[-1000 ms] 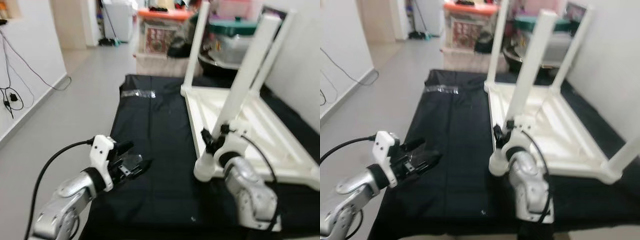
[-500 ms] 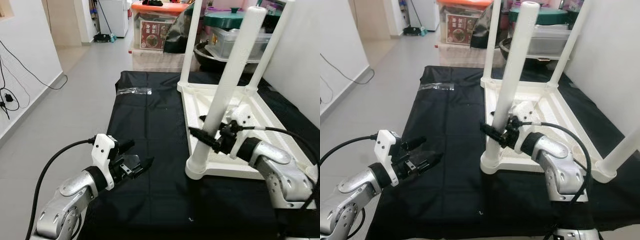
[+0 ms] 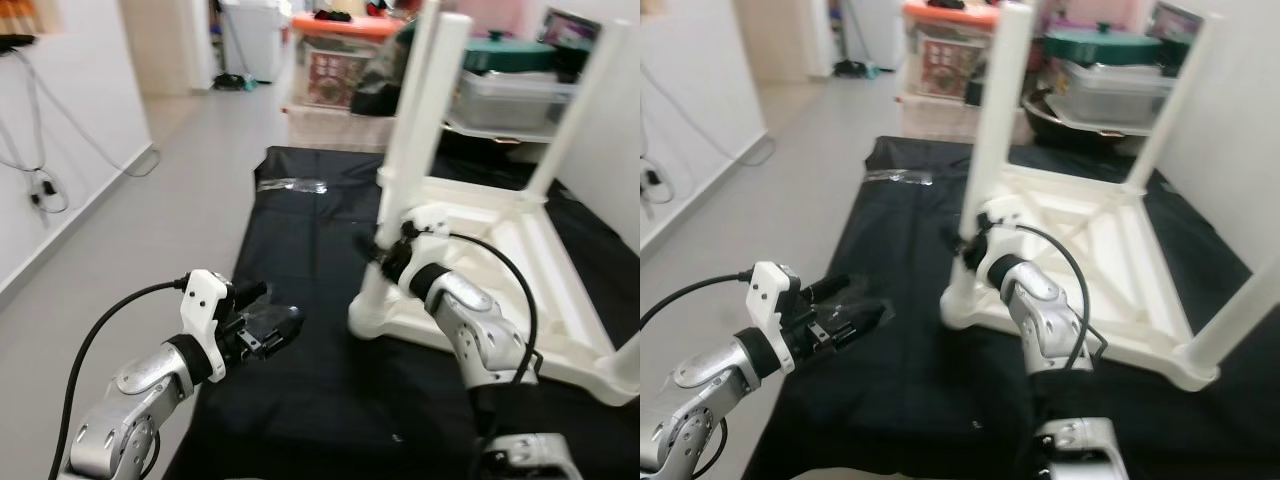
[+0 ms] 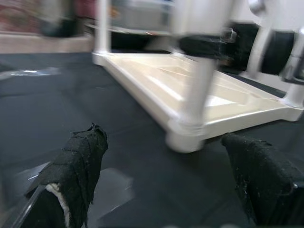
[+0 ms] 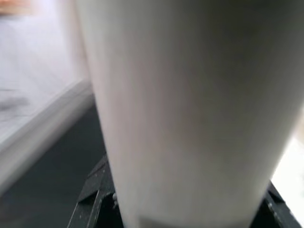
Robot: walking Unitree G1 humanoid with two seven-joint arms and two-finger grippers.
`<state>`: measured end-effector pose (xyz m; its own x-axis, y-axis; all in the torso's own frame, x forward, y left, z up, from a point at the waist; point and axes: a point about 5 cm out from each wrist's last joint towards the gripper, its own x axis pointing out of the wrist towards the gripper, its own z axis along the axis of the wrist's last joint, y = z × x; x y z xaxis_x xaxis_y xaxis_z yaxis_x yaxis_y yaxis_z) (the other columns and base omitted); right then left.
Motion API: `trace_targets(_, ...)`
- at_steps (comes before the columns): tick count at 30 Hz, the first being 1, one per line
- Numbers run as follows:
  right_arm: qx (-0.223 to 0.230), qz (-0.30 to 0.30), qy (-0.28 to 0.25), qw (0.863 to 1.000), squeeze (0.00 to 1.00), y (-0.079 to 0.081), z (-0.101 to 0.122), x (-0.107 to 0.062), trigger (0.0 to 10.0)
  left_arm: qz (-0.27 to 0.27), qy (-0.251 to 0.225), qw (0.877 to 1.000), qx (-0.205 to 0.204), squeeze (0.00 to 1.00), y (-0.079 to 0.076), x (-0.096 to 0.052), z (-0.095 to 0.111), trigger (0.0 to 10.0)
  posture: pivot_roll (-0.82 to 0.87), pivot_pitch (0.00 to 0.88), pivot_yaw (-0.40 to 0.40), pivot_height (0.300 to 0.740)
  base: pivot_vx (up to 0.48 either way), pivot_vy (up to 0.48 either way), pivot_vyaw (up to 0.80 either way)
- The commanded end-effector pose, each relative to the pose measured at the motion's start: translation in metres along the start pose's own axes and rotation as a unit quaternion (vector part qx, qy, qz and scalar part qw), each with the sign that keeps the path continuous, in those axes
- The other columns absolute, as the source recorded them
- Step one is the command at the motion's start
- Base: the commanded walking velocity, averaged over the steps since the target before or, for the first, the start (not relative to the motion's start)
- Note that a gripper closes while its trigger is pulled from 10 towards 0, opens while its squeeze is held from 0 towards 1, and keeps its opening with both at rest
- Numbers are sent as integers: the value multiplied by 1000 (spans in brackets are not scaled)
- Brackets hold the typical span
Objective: Building children table
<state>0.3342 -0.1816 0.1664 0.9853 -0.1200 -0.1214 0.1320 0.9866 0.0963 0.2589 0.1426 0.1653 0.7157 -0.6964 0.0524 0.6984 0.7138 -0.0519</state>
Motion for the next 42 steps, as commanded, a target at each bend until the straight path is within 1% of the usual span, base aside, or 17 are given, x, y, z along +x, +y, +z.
trace_targets(1, -1, -140, 89, 986, 0, -49, -38, -13, 0, -4, 1, 1000, 7, 0, -2, 1, 0, 10000, 62, 0, -89, 740, 0, 0, 0)
trace_targets(4, 4, -140, 94, 986, 0, -46, -41, -24, 0, -7, 2, 1000, 7, 0, -2, 2, 0, 10000, 39, 0, -74, 740, 0, 0, 0)
trace_targets(5, 16, -104, 96, 990, 0, -36, -42, -31, 10000, -9, 2, 1000, 7, 0, -1, 3, 0, 10000, 23, 0, -61, 740, 0, 0, 0)
trace_targets(8, 38, -23, 74, 996, 0, -18, -37, -40, 10000, -15, 3, 1000, 6, 0, -1, 5, -1, 10000, 13, 0, -54, 740, 0, 0, 0)
trace_targets(9, 56, 37, 42, 997, 1000, -10, -30, -42, 10000, -18, 4, 1000, 6, 0, -2, 6, -1, 10000, 11, 0, -52, 740, 0, 0, 0)
trace_targets(15, 64, 161, -11, 985, 1000, 2, -3, -39, 10000, -22, 2, 1000, 6, 0, -2, 9, -1, 10000, 14, 0, -52, 740, 0, 0, 0)
trace_targets(16, 41, 218, -33, 975, 0, 3, 9, -38, 10000, -22, 1, 1000, 7, 0, -1, 9, 0, 10000, 16, 0, -53, 740, 0, 0, 0)
trace_targets(24, -58, 405, -68, 910, 0, -2, 37, -39, 10000, -17, -5, 1000, 11, 0, 1, 8, 3, 10000, 40, 0, -71, 740, 0, 0, 0)
trace_targets(28, -103, 534, -26, 839, 0, 12, 21, -46, 10000, -12, -4, 1000, 14, 0, 1, 7, 3, 10000, 54, 0, -92, 740, 0, 0, 0)
trace_targets(29, -104, 542, -24, 833, 0, 15, 18, -45, 4627, -10, -6, 1000, 14, 0, 1, 7, 3, 10000, 65, 0, -100, 740, 0, 0, 0)
trace_targets(30, -105, 547, -23, 830, 0, 18, 16, -45, 4627, -8, -6, 1000, 15, 0, 0, 7, 3, 10000, 67, 0, -102, 740, 0, 0, 0)
trace_targets(31, -94, 559, -18, 824, 0, 20, 14, -44, 0, -7, -7, 1000, 14, 0, 0, 6, 4, 10000, 72, 0, -105, 740, 0, 0, 0)
trace_targets(32, -86, 569, -15, 818, 0, 21, 13, -44, 0, -6, -8, 1000, 14, 0, 0, 5, 4, 10000, 72, 0, -105, 740, 0, 0, 0)
trace_targets(36, -92, 509, -5, 856, 0, 21, 8, -31, 0, -3, -6, 1000, 14, 0, 0, 2, 3, 10000, 71, 0, -105, 740, 0, 0, 0)
trace_targets(38, -105, 338, -2, 935, 0, 14, 2, -9, 0, 0, -3, 1000, 14, 0, 1, 0, 2, 10000, 70, 0, -105, 740, 0, 0, 0)
trace_targets(39, -105, 338, -2, 935, 0, 14, 2, -9, 0, 0, -3, 1000, 14, 0, 1, 0, 2, 10000, 70, 0, -105, 740, 0, 0, 0)
trace_targets(42, -70, 100, 63, 991, 0, -16, -18, 0, 0, 1, -2, 1000, 12, 0, 0, 0, 1, 10000, 61, 0, -104, 740, 0, 0, 0)
